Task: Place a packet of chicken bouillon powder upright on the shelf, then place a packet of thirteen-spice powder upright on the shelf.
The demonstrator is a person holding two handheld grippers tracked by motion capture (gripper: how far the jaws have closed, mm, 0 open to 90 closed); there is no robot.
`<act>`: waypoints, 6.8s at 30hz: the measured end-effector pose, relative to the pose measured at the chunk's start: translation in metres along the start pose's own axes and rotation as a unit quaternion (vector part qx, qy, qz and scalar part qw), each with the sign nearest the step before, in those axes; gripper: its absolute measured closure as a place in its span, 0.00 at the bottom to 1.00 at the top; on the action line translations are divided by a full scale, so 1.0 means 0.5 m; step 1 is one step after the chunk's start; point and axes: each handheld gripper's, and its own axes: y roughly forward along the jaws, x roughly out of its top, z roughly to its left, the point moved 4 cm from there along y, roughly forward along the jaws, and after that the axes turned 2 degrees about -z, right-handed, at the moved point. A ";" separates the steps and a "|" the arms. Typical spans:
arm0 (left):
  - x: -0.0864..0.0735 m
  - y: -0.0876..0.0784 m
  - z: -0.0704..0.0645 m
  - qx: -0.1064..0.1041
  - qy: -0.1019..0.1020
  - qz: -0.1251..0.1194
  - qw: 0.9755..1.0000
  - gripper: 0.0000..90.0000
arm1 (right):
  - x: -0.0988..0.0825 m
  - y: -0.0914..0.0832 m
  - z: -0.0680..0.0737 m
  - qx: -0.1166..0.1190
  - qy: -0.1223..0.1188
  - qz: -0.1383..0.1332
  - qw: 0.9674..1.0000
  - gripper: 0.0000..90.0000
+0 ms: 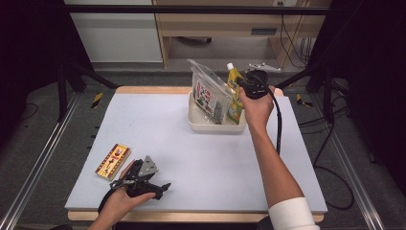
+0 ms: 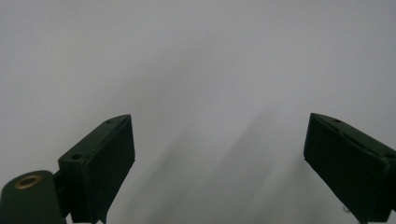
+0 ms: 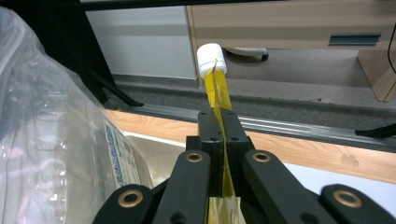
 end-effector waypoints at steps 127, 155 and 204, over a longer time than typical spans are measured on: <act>-0.104 -0.093 0.273 0.080 -0.171 0.279 0.941 0.29 | -0.369 -0.193 0.074 0.068 -0.139 0.177 0.972 0.21; 0.107 -0.015 0.141 0.032 0.003 0.163 0.986 0.36 | -0.361 -0.189 0.062 0.076 -0.097 0.176 0.977 0.28; 0.226 0.101 -0.041 0.014 0.173 0.041 0.984 0.36 | -0.233 -0.195 0.075 0.122 -0.030 0.098 0.987 0.36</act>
